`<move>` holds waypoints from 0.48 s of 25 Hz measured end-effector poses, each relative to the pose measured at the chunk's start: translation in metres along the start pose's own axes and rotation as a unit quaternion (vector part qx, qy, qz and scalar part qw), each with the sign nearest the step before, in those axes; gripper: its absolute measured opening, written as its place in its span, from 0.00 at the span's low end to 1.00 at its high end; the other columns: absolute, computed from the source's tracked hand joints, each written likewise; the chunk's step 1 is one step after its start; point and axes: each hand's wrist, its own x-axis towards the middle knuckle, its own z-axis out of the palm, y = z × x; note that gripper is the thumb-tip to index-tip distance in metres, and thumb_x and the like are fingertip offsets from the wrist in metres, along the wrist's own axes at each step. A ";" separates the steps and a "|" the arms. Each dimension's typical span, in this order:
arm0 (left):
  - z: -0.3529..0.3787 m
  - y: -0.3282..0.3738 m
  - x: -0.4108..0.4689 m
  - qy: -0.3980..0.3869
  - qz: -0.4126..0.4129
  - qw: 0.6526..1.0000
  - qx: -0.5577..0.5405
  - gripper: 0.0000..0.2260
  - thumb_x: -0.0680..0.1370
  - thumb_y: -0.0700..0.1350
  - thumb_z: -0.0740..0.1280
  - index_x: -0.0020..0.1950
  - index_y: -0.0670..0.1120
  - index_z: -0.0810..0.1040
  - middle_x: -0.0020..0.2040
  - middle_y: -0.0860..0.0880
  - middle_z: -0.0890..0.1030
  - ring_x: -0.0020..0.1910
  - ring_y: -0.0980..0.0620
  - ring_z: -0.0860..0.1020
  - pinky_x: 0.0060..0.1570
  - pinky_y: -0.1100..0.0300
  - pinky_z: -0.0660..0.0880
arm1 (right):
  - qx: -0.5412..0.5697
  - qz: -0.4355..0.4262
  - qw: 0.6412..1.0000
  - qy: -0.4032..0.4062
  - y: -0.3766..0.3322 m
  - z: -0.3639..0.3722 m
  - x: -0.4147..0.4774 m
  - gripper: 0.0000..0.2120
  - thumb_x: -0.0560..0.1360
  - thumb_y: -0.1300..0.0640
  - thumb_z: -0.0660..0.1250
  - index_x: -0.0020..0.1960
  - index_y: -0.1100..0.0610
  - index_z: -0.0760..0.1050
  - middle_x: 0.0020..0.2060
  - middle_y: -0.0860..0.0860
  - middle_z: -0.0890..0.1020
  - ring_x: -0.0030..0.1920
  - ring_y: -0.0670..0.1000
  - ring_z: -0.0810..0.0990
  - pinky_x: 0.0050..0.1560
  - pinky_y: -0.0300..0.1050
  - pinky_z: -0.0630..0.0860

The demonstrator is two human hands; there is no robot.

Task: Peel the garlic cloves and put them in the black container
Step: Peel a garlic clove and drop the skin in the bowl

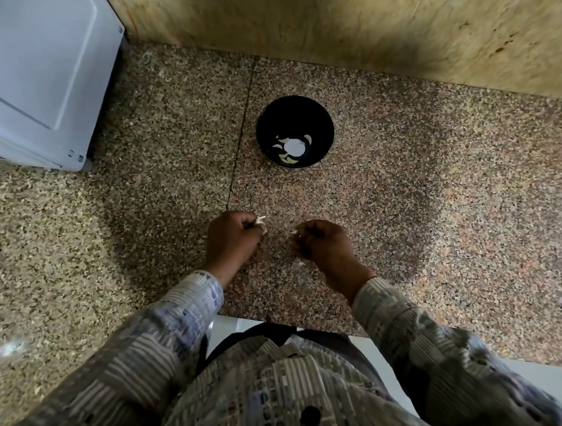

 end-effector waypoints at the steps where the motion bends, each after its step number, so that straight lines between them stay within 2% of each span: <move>1: -0.003 -0.003 0.003 0.009 -0.001 1.000 0.016 0.08 0.76 0.48 0.76 0.52 0.47 0.87 0.47 0.51 0.88 0.38 0.62 0.80 0.36 0.72 0.72 | 0.010 0.014 1.000 -0.002 -0.001 -0.001 0.001 0.09 0.82 0.71 0.62 0.50 0.63 0.80 0.44 0.60 0.83 0.41 0.54 0.82 0.42 0.46 0.84; 3: -0.006 -0.007 0.007 0.024 0.007 0.999 0.039 0.10 0.75 0.49 0.77 0.53 0.46 0.87 0.47 0.50 0.87 0.39 0.60 0.79 0.36 0.75 0.66 | 0.019 0.036 0.999 -0.010 -0.002 -0.005 0.001 0.09 0.84 0.70 0.60 0.55 0.67 0.79 0.43 0.59 0.83 0.38 0.52 0.82 0.36 0.42 0.83; 5: -0.009 -0.007 0.006 0.038 0.030 0.997 0.053 0.11 0.75 0.52 0.77 0.53 0.48 0.85 0.45 0.51 0.86 0.39 0.59 0.79 0.36 0.70 0.67 | 0.015 0.049 0.999 -0.018 -0.001 -0.007 0.002 0.09 0.84 0.69 0.60 0.59 0.70 0.77 0.40 0.58 0.82 0.37 0.52 0.81 0.34 0.41 0.83; 7: -0.008 -0.004 0.000 0.066 0.077 0.992 0.079 0.13 0.75 0.51 0.76 0.56 0.48 0.82 0.47 0.51 0.82 0.43 0.56 0.77 0.40 0.63 0.68 | 0.002 0.051 0.998 -0.023 0.000 -0.009 0.004 0.08 0.84 0.68 0.61 0.57 0.69 0.78 0.39 0.58 0.82 0.36 0.52 0.81 0.34 0.42 0.83; 9: -0.003 0.001 -0.008 0.087 0.156 0.978 0.106 0.13 0.78 0.46 0.73 0.61 0.47 0.80 0.50 0.50 0.80 0.46 0.55 0.76 0.42 0.65 0.67 | -0.020 0.053 0.998 -0.018 0.001 -0.010 0.007 0.07 0.84 0.67 0.62 0.52 0.65 0.79 0.39 0.58 0.84 0.36 0.53 0.83 0.38 0.46 0.84; 11: 0.008 0.007 -0.019 0.048 0.237 0.963 0.118 0.13 0.79 0.42 0.70 0.64 0.46 0.81 0.53 0.47 0.81 0.47 0.53 0.78 0.43 0.67 0.70 | -0.057 0.056 0.997 -0.001 0.003 -0.012 0.012 0.08 0.83 0.66 0.65 0.48 0.61 0.80 0.40 0.60 0.86 0.37 0.54 0.85 0.45 0.54 0.85; 12: 0.018 0.009 -0.024 0.012 0.259 0.958 0.125 0.14 0.80 0.41 0.69 0.65 0.45 0.81 0.55 0.46 0.83 0.49 0.50 0.80 0.47 0.64 0.74 | -0.086 0.052 0.995 0.006 0.004 -0.013 0.014 0.07 0.82 0.65 0.67 0.46 0.61 0.81 0.41 0.61 0.87 0.38 0.56 0.85 0.47 0.57 0.85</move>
